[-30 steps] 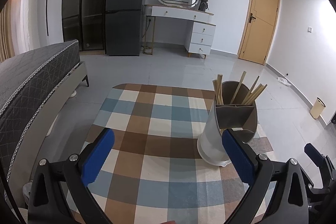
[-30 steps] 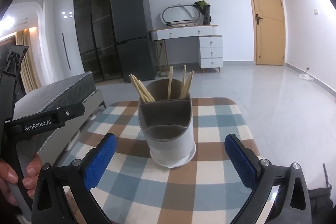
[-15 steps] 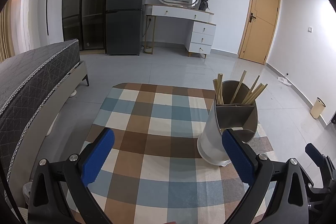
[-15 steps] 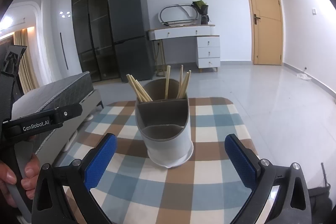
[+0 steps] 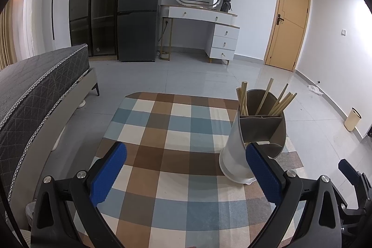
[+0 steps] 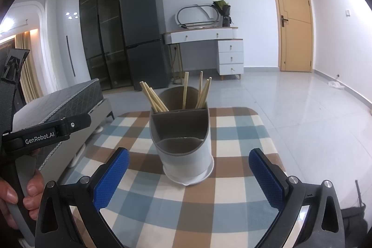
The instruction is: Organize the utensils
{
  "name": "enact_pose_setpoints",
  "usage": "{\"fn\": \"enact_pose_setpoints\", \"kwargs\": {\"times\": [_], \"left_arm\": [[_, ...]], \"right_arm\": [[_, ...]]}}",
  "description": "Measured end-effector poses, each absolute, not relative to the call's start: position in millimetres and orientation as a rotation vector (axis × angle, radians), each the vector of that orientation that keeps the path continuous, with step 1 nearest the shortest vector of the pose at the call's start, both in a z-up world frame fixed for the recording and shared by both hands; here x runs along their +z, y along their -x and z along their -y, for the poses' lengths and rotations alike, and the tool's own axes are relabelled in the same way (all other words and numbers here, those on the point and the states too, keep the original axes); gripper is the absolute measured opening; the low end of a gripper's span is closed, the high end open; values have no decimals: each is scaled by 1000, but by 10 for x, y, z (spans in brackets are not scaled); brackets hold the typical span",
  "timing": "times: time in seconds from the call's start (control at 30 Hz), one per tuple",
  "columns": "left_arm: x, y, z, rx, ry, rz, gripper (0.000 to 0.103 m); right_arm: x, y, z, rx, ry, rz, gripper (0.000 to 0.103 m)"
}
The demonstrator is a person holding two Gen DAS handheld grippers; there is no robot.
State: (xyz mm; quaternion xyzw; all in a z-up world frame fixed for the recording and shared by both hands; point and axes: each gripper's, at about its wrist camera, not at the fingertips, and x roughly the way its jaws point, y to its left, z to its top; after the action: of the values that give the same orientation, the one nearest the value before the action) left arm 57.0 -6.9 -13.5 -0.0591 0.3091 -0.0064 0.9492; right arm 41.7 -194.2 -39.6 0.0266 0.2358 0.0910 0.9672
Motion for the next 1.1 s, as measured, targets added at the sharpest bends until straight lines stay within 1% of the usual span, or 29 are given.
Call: {"fn": "enact_pose_setpoints", "kwargs": {"times": [1.1], "left_arm": [[-144,-574,78,-9,120,-638,100]], "right_arm": [[-420,-430,1927,190,-51,-488,103]]}}
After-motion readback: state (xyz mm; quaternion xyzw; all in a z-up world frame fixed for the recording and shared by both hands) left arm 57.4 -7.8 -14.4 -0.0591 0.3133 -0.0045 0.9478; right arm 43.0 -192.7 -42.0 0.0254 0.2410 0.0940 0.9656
